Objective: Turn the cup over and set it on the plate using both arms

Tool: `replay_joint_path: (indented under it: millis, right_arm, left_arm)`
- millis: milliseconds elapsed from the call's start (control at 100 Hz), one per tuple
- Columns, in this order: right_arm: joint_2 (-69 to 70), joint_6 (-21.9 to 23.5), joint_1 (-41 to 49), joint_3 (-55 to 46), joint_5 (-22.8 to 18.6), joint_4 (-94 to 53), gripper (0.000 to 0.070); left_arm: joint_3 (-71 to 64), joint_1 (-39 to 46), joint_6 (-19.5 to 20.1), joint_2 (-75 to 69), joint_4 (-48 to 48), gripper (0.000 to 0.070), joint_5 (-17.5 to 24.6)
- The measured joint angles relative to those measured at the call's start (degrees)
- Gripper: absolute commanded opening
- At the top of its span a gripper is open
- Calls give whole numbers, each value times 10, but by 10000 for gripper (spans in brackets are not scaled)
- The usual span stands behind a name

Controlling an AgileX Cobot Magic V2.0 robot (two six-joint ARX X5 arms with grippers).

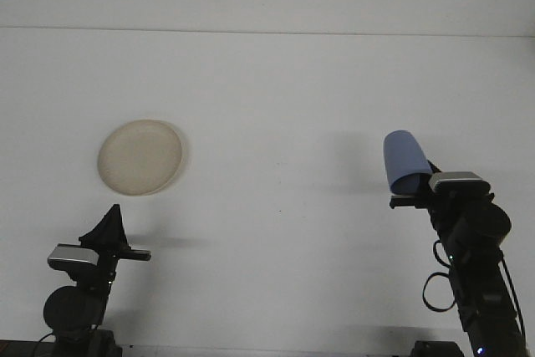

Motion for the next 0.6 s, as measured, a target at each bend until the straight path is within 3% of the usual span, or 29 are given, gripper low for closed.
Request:
replay_joint_path:
  millis: [320,600]
  right_arm:
    - [-28,35,109,134,59,-306,0]
    - [68,83,212,283,58,-459,0]
  left_arm:
    - [0,0,0,0,0,11,0]
    - [0,0,0,0,0,11,0]
